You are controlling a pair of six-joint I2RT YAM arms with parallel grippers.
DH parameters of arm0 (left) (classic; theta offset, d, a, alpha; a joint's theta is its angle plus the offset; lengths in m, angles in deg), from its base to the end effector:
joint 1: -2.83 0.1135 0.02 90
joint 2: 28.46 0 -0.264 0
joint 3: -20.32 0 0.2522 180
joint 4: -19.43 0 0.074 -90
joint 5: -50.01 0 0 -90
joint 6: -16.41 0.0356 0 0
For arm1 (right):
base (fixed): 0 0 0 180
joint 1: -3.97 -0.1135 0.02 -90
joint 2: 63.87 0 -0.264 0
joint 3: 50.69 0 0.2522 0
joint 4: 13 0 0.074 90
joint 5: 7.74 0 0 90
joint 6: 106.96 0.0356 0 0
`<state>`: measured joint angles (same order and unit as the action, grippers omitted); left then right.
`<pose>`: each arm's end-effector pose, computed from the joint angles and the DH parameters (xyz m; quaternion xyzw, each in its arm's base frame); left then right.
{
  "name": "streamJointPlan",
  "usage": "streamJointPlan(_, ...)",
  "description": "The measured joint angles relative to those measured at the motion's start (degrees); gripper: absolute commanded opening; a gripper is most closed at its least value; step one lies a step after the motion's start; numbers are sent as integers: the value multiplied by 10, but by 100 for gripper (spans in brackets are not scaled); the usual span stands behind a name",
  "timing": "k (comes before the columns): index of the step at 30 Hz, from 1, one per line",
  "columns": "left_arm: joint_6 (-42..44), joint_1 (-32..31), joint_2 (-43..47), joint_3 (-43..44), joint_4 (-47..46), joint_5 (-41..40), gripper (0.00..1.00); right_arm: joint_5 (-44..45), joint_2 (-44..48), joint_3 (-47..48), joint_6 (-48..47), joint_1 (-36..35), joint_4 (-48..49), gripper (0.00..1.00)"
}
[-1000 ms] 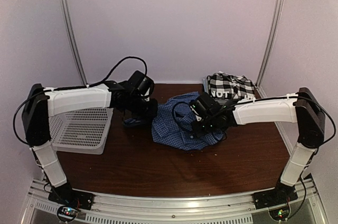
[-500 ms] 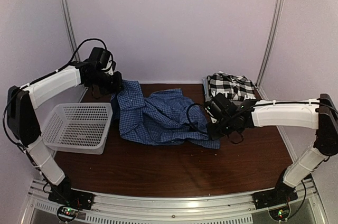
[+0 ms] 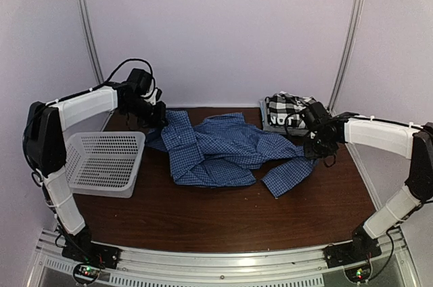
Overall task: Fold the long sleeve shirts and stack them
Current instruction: Flatten out the crumpled shirt at the center of the board.
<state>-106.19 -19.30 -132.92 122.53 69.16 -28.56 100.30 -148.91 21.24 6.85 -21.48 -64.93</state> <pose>0.3725 -0.1591 0.2734 -0.0535 0.9398 -0.2326 0.2446 0.2651 0.1139 0.2215 0.0201 0.9647 -0.0502 0.2578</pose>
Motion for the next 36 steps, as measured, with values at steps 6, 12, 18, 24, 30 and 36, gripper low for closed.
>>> streamJointPlan(6,15,0,-43,10,4,1,0,9,-24,73,-7,13,2,27)
streamJointPlan(12,23,0,-61,20,14,-5,0,19,-26,96,-13,-31,-1,63)
streamJointPlan(18,26,-1,-62,24,16,-8,7,11,-35,125,-9,-142,4,65)
streamJointPlan(24,28,-3,-62,24,19,-29,49,-25,-121,183,-11,-221,35,62)
streamJointPlan(30,28,-16,-44,21,24,-64,55,-71,-218,234,-14,-258,63,60)
streamJointPlan(36,11,-80,51,-33,27,-95,54,-115,-286,268,-14,-279,92,61)
